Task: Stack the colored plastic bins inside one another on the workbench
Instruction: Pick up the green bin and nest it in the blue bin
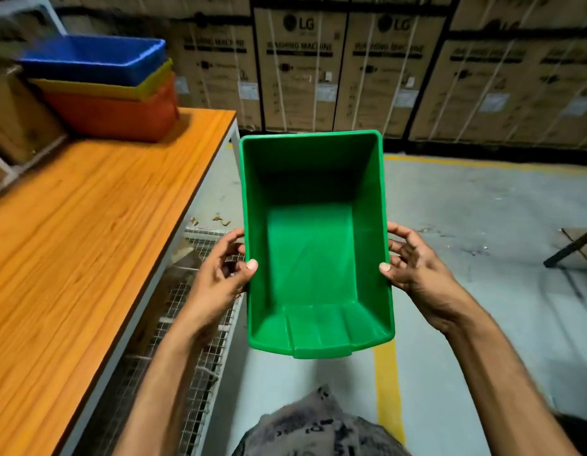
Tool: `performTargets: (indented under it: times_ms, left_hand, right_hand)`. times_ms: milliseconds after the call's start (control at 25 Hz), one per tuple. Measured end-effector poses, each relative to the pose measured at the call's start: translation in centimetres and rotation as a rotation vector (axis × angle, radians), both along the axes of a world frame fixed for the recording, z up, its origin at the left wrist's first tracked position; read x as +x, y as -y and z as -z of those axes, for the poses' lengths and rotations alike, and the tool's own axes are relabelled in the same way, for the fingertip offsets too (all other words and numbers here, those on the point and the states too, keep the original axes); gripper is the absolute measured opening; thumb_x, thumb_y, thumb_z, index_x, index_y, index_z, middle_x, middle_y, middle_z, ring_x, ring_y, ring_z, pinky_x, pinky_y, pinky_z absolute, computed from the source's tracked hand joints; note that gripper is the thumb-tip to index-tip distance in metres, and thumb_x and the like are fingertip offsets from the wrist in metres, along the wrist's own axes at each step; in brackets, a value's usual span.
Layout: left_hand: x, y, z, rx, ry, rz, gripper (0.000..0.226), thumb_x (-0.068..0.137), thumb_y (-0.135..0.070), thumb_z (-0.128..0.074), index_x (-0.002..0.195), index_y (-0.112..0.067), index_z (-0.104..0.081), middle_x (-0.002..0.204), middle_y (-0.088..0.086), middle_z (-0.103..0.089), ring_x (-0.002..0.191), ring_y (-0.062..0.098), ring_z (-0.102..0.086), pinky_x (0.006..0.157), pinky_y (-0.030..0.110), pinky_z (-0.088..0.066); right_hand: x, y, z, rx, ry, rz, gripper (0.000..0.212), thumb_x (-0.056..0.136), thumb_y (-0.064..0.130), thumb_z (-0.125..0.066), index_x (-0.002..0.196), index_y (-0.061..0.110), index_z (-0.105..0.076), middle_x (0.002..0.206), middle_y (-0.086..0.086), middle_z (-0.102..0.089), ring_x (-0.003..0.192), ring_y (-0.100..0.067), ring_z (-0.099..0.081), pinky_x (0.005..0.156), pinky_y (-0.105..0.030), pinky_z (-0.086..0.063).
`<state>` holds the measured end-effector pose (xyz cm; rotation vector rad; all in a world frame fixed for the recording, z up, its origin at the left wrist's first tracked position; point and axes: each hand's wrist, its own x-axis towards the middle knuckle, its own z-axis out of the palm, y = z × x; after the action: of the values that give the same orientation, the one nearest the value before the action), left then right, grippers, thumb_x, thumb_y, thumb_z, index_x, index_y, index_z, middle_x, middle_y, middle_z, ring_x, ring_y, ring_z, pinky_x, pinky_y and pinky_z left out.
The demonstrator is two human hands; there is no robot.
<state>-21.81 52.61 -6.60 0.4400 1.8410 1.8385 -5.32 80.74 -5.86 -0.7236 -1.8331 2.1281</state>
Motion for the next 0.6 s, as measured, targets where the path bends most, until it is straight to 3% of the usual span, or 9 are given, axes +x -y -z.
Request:
performTargets:
  times_ms: [200, 400, 520, 600]
  left_hand:
    - [-8.4, -5.4, -1.1, -0.021, -0.093, -0.005, 0.061, 0.082, -0.032, -0.077, 0.137, -0.045, -0.054, 0.139, 0.0, -0.062, 0.127, 0.029, -0.061, 0.102, 0.059, -0.052]
    - [-14.8, -12.5, -1.0, 0.016, -0.08, -0.048, 0.051, 0.085, -0.021, -0.075, 0.122, -0.053, -0.062, 0.12, -0.016, -0.069, 0.111, 0.014, -0.069, 0.085, 0.032, -0.059]
    - [-18.5, -17.7, -0.7, 0.016, -0.057, -0.108, 0.05, 0.092, -0.007, -0.067, 0.126, -0.044, -0.061, 0.115, -0.014, -0.071, 0.104, 0.011, -0.071, 0.076, 0.025, -0.06]
    - [-21.0, -21.4, -0.6, 0.02, -0.015, -0.185, 0.049, 0.095, -0.002, -0.065, 0.128, -0.038, -0.062, 0.121, -0.005, -0.069, 0.1, 0.009, -0.071, 0.073, 0.023, -0.059]
  right_hand:
    - [-7.5, -4.7, -0.6, 0.088, -0.075, 0.006, 0.07, 0.089, -0.019, -0.058, 0.141, 0.027, -0.051, 0.139, -0.02, -0.057, 0.115, -0.023, -0.06, 0.101, -0.039, -0.052]
    - [-14.9, -12.7, -0.2, 0.062, -0.088, -0.039, 0.067, 0.089, -0.017, -0.059, 0.141, 0.025, -0.053, 0.136, -0.013, -0.062, 0.12, -0.026, -0.062, 0.103, -0.041, -0.053]
    - [-20.8, -19.0, 0.7, 0.015, -0.078, -0.086, 0.065, 0.091, -0.018, -0.055, 0.14, 0.024, -0.055, 0.138, -0.011, -0.062, 0.119, -0.021, -0.064, 0.096, -0.037, -0.055]
    - [-25.6, -23.8, 0.9, -0.028, -0.048, -0.144, 0.063, 0.092, -0.019, -0.051, 0.14, 0.021, -0.056, 0.14, -0.011, -0.062, 0.116, -0.016, -0.066, 0.087, -0.029, -0.058]
